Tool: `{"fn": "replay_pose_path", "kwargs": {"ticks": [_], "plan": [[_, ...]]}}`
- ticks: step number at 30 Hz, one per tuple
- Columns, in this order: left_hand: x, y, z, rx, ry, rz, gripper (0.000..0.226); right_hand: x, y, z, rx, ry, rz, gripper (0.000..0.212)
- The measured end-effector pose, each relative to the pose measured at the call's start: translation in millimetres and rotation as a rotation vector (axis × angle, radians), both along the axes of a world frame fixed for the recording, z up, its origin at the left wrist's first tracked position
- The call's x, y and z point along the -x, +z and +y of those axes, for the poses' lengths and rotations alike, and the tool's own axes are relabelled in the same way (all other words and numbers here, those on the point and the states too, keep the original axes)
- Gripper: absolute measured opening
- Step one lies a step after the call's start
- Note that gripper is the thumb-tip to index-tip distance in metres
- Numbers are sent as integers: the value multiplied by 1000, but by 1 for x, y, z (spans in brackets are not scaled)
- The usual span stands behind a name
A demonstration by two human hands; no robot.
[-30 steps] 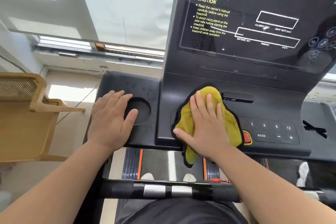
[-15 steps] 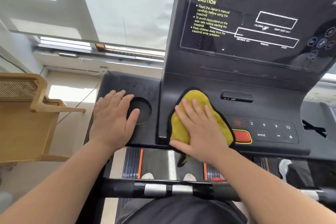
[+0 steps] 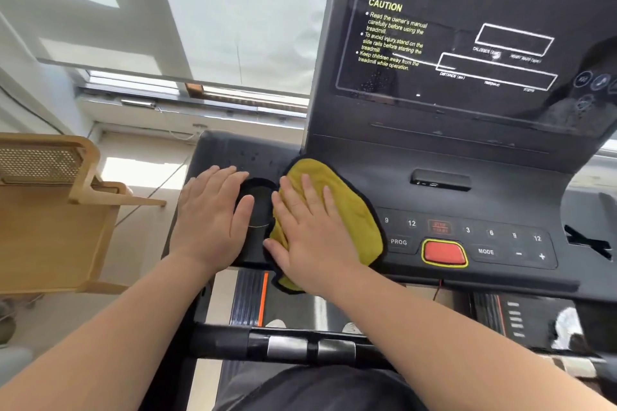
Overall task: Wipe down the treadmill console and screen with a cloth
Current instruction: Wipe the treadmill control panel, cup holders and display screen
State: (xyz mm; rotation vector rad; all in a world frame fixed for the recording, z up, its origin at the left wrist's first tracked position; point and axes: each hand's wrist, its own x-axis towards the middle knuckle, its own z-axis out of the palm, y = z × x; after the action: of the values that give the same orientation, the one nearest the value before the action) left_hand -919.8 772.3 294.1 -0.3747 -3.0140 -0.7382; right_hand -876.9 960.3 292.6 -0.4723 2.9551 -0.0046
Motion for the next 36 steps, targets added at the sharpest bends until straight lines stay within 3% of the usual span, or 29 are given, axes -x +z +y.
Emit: {"fn": "replay_pose_path", "kwargs": {"ticks": [3, 8, 13, 16, 20, 24, 26, 30, 36], "plan": [[1, 0, 1, 5, -5, 10, 55, -18, -6, 24, 0, 58, 30, 76], [-1, 4, 2, -17, 6, 5, 56, -40, -1, 98, -126, -192, -22, 112], [0, 5, 3, 3, -3, -8, 57, -32, 9, 87, -110, -308, -81, 122], [-1, 6, 3, 8, -3, -10, 57, -20, 11, 52, -69, -266, -83, 115], [-1, 3, 0, -27, -3, 8, 55, -8, 5, 9, -2, -69, -42, 87], [-2, 1, 0, -58, -4, 19, 53, -13, -2, 20, 34, 55, 14, 71], [-3, 2, 0, -62, -10, 18, 53, -20, -3, 41, 67, 18, 25, 67], [-5, 7, 3, -7, -33, 24, 54, -22, 4, 88, 38, -140, -31, 70], [-6, 12, 11, 7, -36, 18, 57, 26, 13, 86, -22, -73, 34, 87]]}}
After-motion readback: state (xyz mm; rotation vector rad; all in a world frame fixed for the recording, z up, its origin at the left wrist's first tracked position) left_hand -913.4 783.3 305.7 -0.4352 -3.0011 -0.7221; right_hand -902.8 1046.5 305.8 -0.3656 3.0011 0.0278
